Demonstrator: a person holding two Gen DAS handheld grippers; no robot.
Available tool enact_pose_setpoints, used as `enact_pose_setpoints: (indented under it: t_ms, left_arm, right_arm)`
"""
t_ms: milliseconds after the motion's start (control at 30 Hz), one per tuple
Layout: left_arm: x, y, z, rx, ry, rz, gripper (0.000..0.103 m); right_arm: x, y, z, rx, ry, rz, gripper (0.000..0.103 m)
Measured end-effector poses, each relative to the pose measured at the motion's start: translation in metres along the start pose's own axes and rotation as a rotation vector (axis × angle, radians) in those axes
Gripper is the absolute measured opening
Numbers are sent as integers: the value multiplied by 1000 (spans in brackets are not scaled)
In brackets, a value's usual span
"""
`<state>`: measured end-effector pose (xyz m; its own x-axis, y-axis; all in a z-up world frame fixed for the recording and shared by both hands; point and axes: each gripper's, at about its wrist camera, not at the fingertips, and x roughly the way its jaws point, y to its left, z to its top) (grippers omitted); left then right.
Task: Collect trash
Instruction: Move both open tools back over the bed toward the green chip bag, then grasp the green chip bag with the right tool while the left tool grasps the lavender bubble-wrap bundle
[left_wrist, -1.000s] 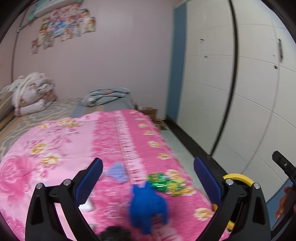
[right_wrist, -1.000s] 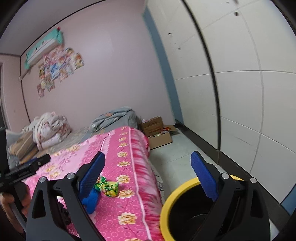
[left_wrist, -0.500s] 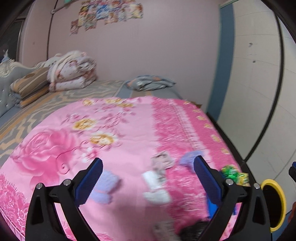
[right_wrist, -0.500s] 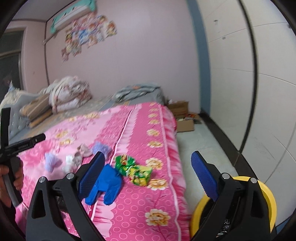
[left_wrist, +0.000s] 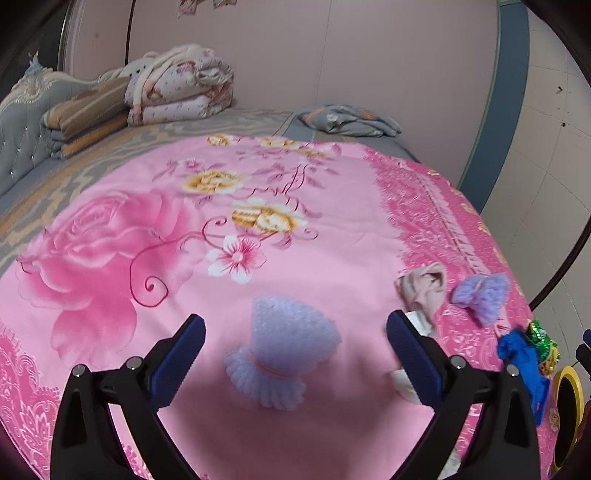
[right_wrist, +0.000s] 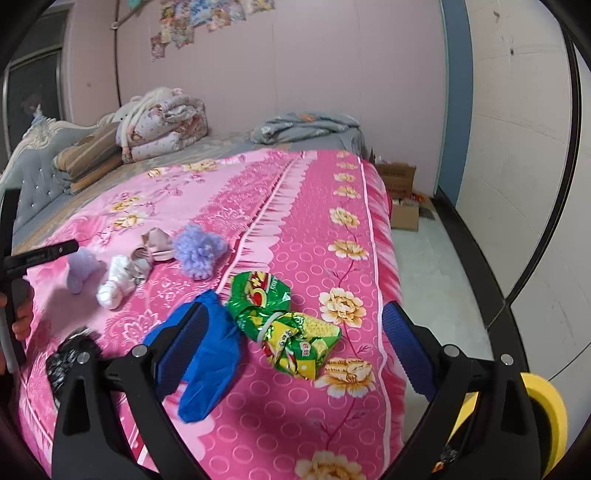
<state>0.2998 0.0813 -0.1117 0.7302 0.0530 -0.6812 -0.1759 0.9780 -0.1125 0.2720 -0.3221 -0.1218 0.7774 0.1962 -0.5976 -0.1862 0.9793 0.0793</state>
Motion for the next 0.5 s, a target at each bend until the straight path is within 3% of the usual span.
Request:
enact_pose_setpoints:
  t_ms: [400,500]
  left_arm:
    - [33,-6,-8,28,57,-57,95]
    - [40,-12,-12,57,76,-71,88]
  right_arm:
    - [59,-11,-13,70,100,46,91]
    - [65,-13,-15,92,116,59,88]
